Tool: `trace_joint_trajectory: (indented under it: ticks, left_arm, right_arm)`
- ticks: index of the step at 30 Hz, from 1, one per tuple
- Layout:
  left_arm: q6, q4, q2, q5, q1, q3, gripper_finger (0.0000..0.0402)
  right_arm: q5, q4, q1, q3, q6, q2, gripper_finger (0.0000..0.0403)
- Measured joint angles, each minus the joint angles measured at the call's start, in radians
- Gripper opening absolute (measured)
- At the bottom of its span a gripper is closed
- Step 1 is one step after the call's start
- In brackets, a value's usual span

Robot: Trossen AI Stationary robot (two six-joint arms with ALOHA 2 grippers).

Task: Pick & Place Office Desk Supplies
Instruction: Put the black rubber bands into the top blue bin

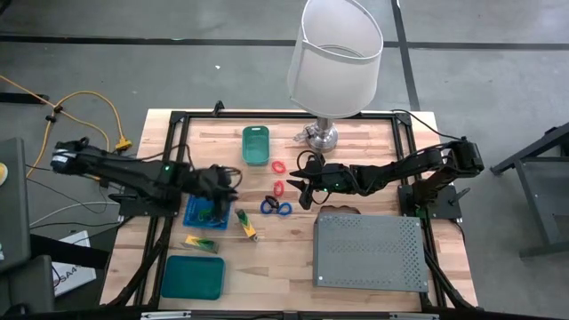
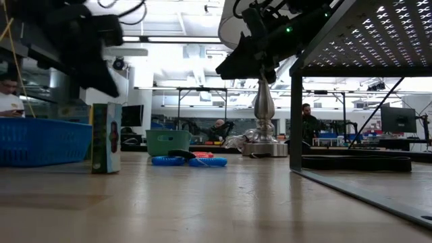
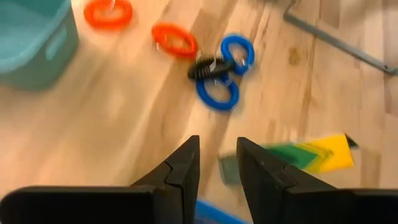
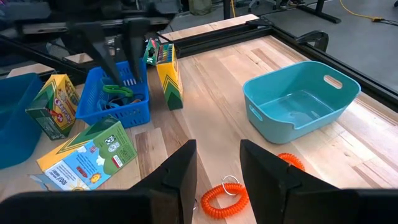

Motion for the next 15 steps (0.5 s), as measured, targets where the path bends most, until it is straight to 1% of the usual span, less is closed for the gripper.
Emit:
trace_joint_trajectory:
  ticks: [4, 8, 11, 15]
  left_arm:
    - [0.137, 0.103, 0.065, 0.096, 0.106, 0.000, 0.0101]
    - [0.231, 0.225, 0.153, 0.187, 0.176, 0.001, 0.0101]
    - [0.277, 0.297, 0.229, 0.230, 0.202, 0.024, 0.0101]
    - [0.337, 0.346, 0.323, 0.242, 0.206, 0.087, 0.0101]
  right_arm:
    - [0.000, 0.000, 0.000, 0.000, 0.000, 0.000, 0.0110]
    - [0.000, 0.000, 0.000, 0.000, 0.000, 0.000, 0.0110]
    - [0.000, 0.000, 0.000, 0.000, 0.000, 0.000, 0.0110]
    - [0.000, -0.001, 0.000, 0.000, 0.000, 0.000, 0.0110]
